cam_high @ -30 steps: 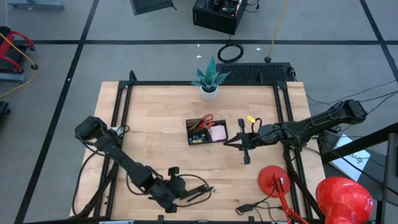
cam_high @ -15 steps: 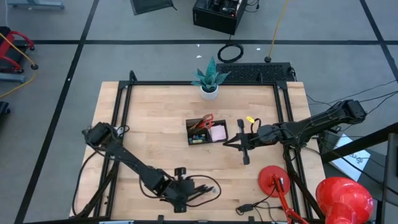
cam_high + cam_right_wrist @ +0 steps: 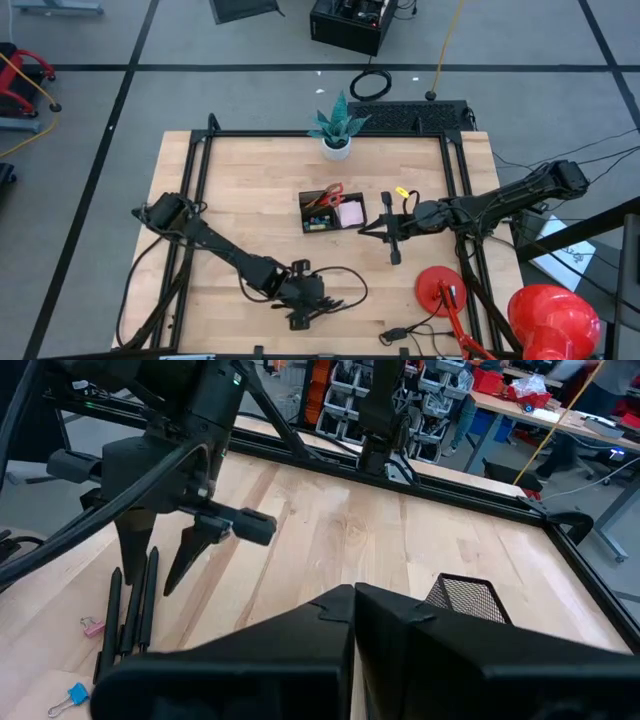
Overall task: Pick and place office supplies into organizer
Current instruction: Put the black pen into the black desk organizer
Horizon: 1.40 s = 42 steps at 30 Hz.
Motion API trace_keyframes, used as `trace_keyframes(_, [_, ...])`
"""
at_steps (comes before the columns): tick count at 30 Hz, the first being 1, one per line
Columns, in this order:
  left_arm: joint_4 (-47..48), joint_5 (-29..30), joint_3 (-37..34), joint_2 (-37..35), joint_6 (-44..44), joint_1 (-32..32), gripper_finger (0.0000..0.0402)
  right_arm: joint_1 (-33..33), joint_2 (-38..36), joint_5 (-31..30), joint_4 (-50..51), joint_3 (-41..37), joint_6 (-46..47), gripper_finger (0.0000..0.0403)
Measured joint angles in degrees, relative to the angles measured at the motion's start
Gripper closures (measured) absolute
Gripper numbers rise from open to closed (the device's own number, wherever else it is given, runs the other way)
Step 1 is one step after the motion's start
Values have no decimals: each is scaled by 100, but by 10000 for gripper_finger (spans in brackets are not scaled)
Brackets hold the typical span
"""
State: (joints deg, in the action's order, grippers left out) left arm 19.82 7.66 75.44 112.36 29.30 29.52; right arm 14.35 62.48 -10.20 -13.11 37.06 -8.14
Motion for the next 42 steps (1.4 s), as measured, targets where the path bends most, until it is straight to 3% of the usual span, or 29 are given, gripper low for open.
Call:
trace_keyframes(22, [-138,-108,22,688,226,0,234,0,-2,0,0,2,-17,399])
trace_keyframes(34, [668,89,35,715,368,5,235,0,-2,0,-3,0,-21,399])
trace_keyframes(38, [660,65,21,715,267,-3,270,-2,-2,0,-8,1,-21,399])
trace_keyframes(42, [696,-14,13,715,230,-15,340,-1,-2,0,-17,0,-22,399])
